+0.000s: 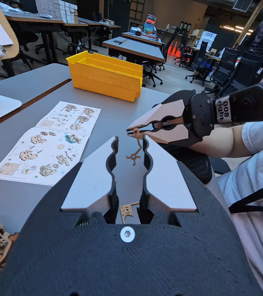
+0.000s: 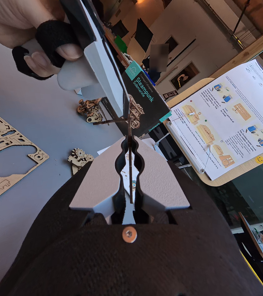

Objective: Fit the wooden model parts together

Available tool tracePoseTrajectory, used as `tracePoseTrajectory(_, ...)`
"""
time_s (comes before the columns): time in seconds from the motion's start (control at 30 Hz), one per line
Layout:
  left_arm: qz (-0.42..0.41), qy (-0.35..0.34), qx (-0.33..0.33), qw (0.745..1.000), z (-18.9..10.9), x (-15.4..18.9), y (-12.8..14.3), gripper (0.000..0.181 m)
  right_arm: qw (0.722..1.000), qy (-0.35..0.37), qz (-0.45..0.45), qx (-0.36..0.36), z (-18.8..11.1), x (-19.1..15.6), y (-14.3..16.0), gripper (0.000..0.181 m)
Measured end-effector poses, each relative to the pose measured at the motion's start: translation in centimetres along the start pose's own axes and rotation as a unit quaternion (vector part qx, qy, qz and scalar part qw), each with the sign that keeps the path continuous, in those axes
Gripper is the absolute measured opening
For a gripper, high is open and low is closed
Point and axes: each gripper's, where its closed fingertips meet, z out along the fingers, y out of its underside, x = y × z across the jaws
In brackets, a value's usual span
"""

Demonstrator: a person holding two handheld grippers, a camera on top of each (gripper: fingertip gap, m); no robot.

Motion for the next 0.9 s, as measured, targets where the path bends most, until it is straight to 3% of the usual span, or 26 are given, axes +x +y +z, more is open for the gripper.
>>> tracePoseTrajectory(0.07,-0.019,0.018,0.005,1.000,0.5,0.3,0.2,0.024,1.000,-0.002,-0.008,-0.001,0.1,-0.2,0.0,0.002)
tracePoseTrajectory(0.17,-0.027,0.035,-0.003,0.999,1.0,0.7,0.8,0.002,1.000,-0.002,-0.012,-0.006,0.1,-0.3,0.1,0.002)
tracePoseTrajectory(0.47,-0.054,0.053,-0.066,0.995,0.9,0.9,2.5,0.000,0.994,-0.068,-0.072,-0.035,0.0,-1.6,0.9,0.002)
tracePoseTrajectory(0.67,-0.059,0.054,-0.040,0.996,1.0,1.0,1.7,0.000,0.993,-0.103,0.046,-0.038,0.1,-1.7,0.9,0.001)
tracePoseTrajectory(0.77,-0.027,0.027,-0.071,0.997,1.2,0.5,2.6,0.000,0.989,-0.122,0.058,-0.056,0.1,-2.4,1.4,0.002)
tracePoseTrajectory(0.9,-0.052,0.042,-0.088,0.994,1.2,0.6,3.3,0.000,0.981,-0.161,0.075,-0.079,-0.3,-2.7,1.5,0.002)
